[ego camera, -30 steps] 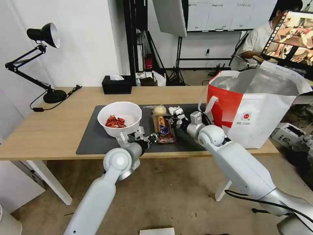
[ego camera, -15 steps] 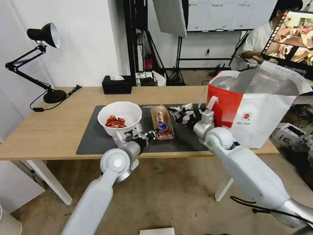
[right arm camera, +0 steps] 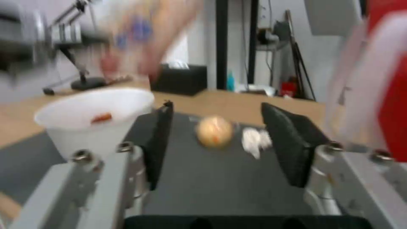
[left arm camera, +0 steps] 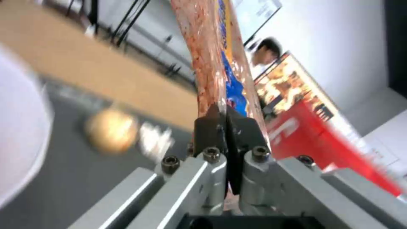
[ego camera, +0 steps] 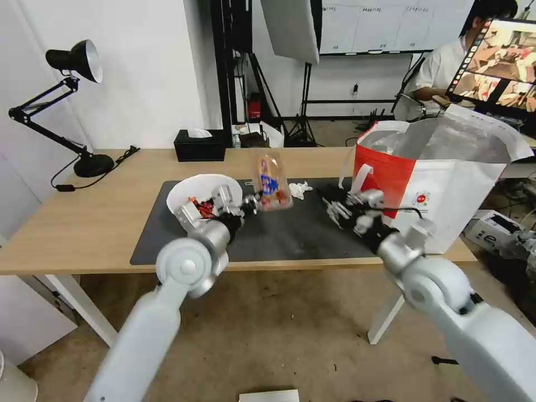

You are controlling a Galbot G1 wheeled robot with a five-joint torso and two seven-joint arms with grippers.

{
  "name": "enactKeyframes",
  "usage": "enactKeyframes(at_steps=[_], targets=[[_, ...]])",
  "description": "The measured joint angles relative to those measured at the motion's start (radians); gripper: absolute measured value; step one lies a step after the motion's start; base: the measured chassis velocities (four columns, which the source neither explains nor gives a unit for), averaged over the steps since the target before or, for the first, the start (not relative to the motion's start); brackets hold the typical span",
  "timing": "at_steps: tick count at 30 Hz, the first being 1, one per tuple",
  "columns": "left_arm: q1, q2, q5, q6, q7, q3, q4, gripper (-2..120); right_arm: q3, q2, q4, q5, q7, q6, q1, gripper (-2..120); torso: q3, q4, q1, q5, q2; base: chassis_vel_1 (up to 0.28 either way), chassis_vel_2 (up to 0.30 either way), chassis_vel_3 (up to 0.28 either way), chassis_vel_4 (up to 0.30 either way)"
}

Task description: Pick up the trash from the table and place it into the takeout bag.

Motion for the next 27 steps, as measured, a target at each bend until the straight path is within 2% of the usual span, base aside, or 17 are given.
enactKeyframes(at_steps=[1, 4, 5, 8, 9, 11, 13, 16, 17, 20, 21, 23, 24, 27], targets=[[0.0, 0.0, 0.0, 0.0, 0.0, 0.0, 0.0, 0, 0.0, 0.0, 0.0, 0.0, 0.0, 0.0, 0.0, 61, 0.0, 0.0, 0.0, 0.0, 0.0, 0.0, 0.0, 0.0, 0.0], [-0.071, 0.017, 0.0, -0.03, 0.022, 0.025, 0.015, 0, 0.079, 0.026, 0.047, -0.079, -0.001, 0.028, -0.151, 78, 0.0, 0.0001, 0.0, -0.0001, 0.0, 0.0, 0.0, 0.0, 0.0], [-0.071, 0.017, 0.0, -0.03, 0.022, 0.025, 0.015, 0, 0.079, 0.026, 0.047, -0.079, -0.001, 0.028, -0.151, 78, 0.0, 0.0001, 0.0, -0.0001, 0.0, 0.0, 0.0, 0.0, 0.0], [-0.155, 0.034, 0.018, -0.071, 0.046, 0.083, 0.039, 0, 0.15, 0.086, 0.087, -0.162, 0.001, 0.044, -0.3, 91, 0.0, 0.0003, 0.0, -0.0002, 0.0, 0.0, 0.0, 0.0, 0.0], [-0.155, 0.034, 0.018, -0.071, 0.046, 0.083, 0.039, 0, 0.15, 0.086, 0.087, -0.162, 0.001, 0.044, -0.3, 91, 0.0, 0.0003, 0.0, -0.0002, 0.0, 0.0, 0.0, 0.0, 0.0], [-0.235, 0.036, 0.043, -0.096, 0.057, 0.143, 0.07, 0, 0.187, 0.126, 0.11, -0.212, 0.004, 0.045, -0.388, 98, 0.0, -0.0001, 0.0, -0.0002, 0.0, 0.0, 0.0, 0.0, 0.0], [-0.28, 0.032, 0.051, -0.105, 0.058, 0.173, 0.09, 0, 0.198, 0.142, 0.119, -0.235, 0.004, 0.045, -0.419, 100, 0.0, 0.0, 0.0, -0.0001, 0.0, 0.0, 0.0, 0.0, 0.0], [-0.405, 0.0, 0.069, -0.12, 0.058, 0.266, 0.16, 0, 0.219, 0.182, 0.135, -0.295, 0.004, 0.049, -0.491, 100, 0.0, 0.0, 0.0, -0.0001, 0.0, 0.0, 0.0, 0.0, 0.0], [-0.405, 0.0, 0.069, -0.12, 0.058, 0.266, 0.16, 0, 0.219, 0.182, 0.135, -0.295, 0.004, 0.049, -0.491, 100, 0.0, 0.0, 0.0, -0.0001, 0.0, 0.0, 0.0, 0.0, 0.0], [-0.542, -0.071, 0.145, -0.131, 0.041, 0.388, 0.284, 0, 0.225, 0.227, 0.142, -0.347, 0.005, 0.062, -0.537, 100, 0.0, 0.0, 0.0, 0.0001, 0.0, 0.0, 0.0, 0.0, 0.0], [-0.542, -0.071, 0.145, -0.131, 0.041, 0.388, 0.284, 0, 0.225, 0.227, 0.142, -0.347, 0.005, 0.062, -0.537, 100, 0.0, 0.0, 0.0, 0.0001, 0.0, 0.0, 0.0, 0.0, 0.0], [-0.611, -0.137, 0.189, -0.137, 0.035, 0.441, 0.362, 0, 0.225, 0.252, 0.15, -0.371, 0.006, 0.073, -0.556, 100, 0.0, 0.0, 0.0, 0.0001, 0.0, 0.0, 0.0, 0.0, 0.0], [-0.611, -0.137, 0.189, -0.137, 0.035, 0.441, 0.362, 0, 0.225, 0.252, 0.15, -0.371, 0.006, 0.073, -0.556, 100, 0.0, 0.0, 0.0, 0.0001, 0.0, 0.0, 0.0, 0.0, 0.0], [-0.677, -0.226, 0.25, -0.157, 0.03, 0.498, 0.447, 0, 0.225, 0.272, 0.162, -0.392, 0.007, 0.08, -0.572, 100, 0.0, -0.0001, 0.0, 0.0002, 0.0, 0.0, 0.0, 0.0, 0.0]])
